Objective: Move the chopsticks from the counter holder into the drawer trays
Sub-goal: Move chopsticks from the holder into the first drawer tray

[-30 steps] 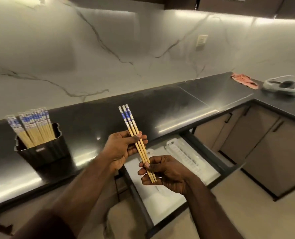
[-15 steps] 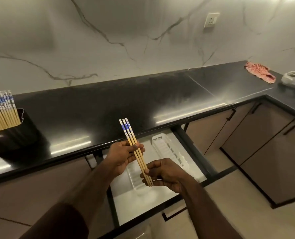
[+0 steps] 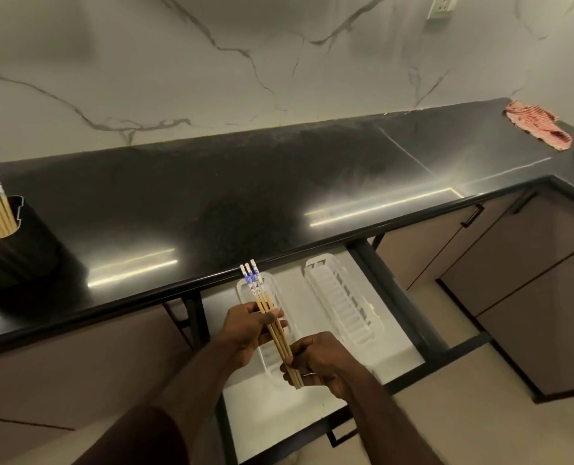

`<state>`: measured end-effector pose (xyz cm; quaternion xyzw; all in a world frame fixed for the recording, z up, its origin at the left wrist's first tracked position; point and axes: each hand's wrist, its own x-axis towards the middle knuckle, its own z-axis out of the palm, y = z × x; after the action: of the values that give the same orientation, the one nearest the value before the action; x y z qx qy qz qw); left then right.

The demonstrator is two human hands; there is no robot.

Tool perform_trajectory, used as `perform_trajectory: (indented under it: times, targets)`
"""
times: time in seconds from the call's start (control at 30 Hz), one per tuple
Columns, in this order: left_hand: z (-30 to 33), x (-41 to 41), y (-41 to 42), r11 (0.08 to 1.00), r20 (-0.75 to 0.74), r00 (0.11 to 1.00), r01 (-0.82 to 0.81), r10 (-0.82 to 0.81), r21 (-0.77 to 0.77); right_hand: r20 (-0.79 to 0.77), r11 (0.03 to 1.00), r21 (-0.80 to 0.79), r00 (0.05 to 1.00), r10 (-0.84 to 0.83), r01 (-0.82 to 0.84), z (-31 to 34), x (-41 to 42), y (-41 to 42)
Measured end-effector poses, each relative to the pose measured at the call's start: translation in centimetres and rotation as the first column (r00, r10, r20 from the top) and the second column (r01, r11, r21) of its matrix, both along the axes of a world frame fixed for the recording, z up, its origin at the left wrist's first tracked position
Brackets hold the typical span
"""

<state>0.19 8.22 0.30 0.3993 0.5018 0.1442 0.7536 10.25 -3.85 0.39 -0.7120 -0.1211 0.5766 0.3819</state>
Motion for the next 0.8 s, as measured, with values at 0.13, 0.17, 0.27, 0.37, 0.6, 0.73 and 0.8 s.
perform_trajectory:
  times: [0.13,0.17,0.27,0.37,0.6,0.73,0.8]
  targets:
    - [-1.8,1.0,-0.2,0.999,-0.068,0.997,0.018,-0.02,-0.028,0.043,0.995,-0.095,0.999,0.019,-0.014,-2.3,1.4,0.7]
    - [-2.4,1.2,-0.2,0.999,-0.081,0.997,0.017,-0.02,-0.035,0.054,0.993,-0.115,0.998,0.026,-0.02,-2.8,1.8,0.9]
    - [-4.2,1.9,0.1,0.999,-0.13,0.991,0.011,-0.016,-0.042,0.078,0.982,-0.18,0.994,0.077,-0.062,-4.2,2.8,1.8]
    - [-5.7,2.4,0.0,0.997,-0.187,0.982,0.019,-0.033,-0.078,0.07,0.956,-0.265,0.987,0.146,-0.123,-5.8,3.5,2.6]
    - [-8.8,3.0,-0.4,0.99,-0.179,0.984,-0.014,-0.012,-0.143,0.064,0.952,-0.293,0.991,0.116,-0.092,-9.2,4.3,4.2]
    - [-9.8,3.2,-0.6,0.989,-0.19,0.981,-0.057,0.031,-0.134,0.061,0.962,-0.266,0.995,0.081,-0.062,-10.7,4.3,5.3]
    - [-10.2,3.1,-0.6,0.991,-0.201,0.978,-0.073,0.049,-0.114,0.058,0.966,-0.251,0.996,0.072,-0.055,-11.3,3.9,5.9]
